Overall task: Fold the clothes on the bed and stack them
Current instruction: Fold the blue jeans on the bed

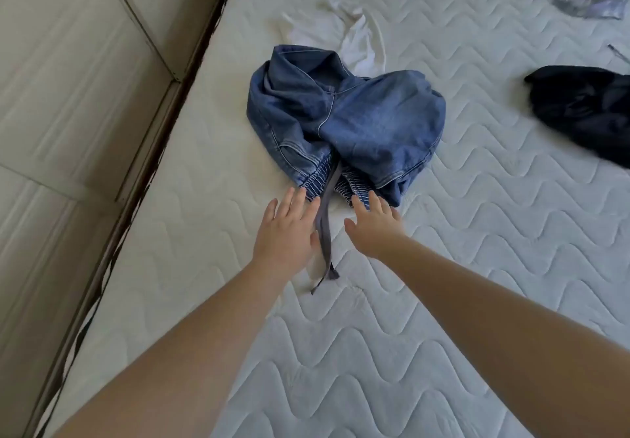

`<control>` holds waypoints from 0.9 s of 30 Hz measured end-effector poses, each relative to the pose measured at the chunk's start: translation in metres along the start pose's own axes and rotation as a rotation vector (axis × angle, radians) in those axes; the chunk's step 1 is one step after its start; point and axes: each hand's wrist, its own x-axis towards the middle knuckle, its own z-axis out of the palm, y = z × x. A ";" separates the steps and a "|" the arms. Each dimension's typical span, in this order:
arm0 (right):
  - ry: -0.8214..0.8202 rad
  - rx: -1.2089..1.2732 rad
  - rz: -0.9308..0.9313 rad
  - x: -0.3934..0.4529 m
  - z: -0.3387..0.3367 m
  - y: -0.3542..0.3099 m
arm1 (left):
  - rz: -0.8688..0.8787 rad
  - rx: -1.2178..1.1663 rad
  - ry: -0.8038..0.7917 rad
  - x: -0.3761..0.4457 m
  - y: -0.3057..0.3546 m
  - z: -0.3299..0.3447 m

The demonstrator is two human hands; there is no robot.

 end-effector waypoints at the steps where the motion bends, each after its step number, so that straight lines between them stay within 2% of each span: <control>1: -0.011 -0.032 0.013 0.006 0.002 0.000 | -0.008 0.012 -0.005 0.001 -0.001 0.003; 7: -0.074 -0.143 0.051 0.029 0.017 0.000 | 0.032 0.061 0.016 -0.008 0.000 0.027; 13: 0.143 -0.246 0.045 0.021 0.015 0.007 | 0.005 0.060 -0.026 -0.018 0.006 0.040; 21: 0.265 -0.160 -0.109 -0.035 0.041 0.056 | 0.043 -0.026 -0.057 -0.038 0.039 0.051; 27: 0.278 0.069 -0.107 -0.117 0.072 0.089 | 0.044 -0.109 0.053 -0.062 0.073 0.061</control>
